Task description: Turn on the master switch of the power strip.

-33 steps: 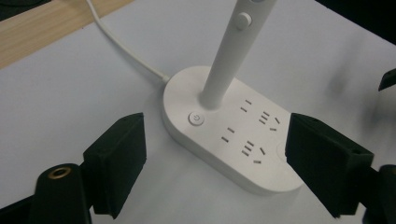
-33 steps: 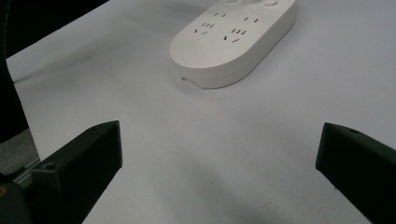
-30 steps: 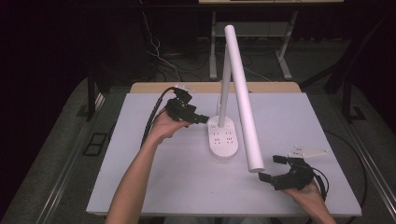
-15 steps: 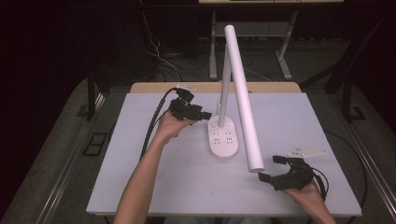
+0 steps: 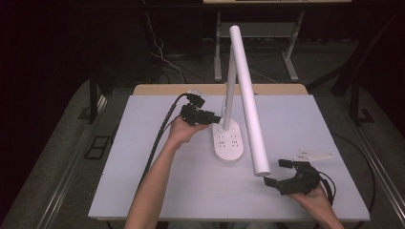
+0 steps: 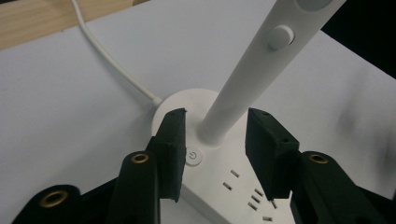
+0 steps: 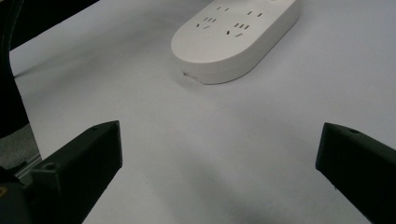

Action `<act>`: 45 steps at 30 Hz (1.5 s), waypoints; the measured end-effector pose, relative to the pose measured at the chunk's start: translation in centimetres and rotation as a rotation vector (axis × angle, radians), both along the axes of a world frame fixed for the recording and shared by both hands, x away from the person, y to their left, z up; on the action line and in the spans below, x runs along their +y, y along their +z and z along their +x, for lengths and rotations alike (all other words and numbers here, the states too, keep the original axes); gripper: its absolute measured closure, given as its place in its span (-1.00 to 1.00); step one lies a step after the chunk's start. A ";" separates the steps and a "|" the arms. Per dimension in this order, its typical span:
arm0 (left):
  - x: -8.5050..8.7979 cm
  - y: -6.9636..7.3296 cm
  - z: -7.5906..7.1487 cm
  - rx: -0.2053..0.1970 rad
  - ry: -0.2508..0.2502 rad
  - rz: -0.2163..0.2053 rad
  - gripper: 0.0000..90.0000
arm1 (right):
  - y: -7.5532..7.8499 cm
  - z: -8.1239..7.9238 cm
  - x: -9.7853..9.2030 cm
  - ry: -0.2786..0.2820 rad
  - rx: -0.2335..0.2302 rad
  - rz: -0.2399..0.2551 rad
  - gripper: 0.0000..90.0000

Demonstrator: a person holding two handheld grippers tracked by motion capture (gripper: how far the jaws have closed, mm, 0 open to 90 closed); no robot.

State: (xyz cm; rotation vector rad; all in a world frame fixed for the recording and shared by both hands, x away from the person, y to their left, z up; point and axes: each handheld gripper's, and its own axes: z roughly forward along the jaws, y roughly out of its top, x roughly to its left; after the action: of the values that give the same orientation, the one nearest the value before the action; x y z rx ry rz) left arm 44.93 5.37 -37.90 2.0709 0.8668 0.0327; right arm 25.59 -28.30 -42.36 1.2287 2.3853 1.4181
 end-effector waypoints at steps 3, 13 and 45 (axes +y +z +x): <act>-0.4 -0.5 0.1 0.003 0.000 0.003 0.36 | 0.0 0.0 0.0 0.004 0.005 -0.005 -1.00; -1.3 -1.8 0.3 0.020 -0.006 0.029 0.69 | 0.1 0.0 -0.4 -0.017 0.002 0.008 -1.00; -2.5 -4.0 0.7 0.054 0.067 0.080 1.00 | 0.1 0.0 -0.6 -0.008 -0.008 0.004 -1.00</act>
State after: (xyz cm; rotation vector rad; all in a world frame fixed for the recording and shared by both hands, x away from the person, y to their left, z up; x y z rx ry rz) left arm 45.61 2.90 -41.90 2.1255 0.9817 0.0486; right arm 25.55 -28.88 -42.28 1.2296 2.3717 1.4230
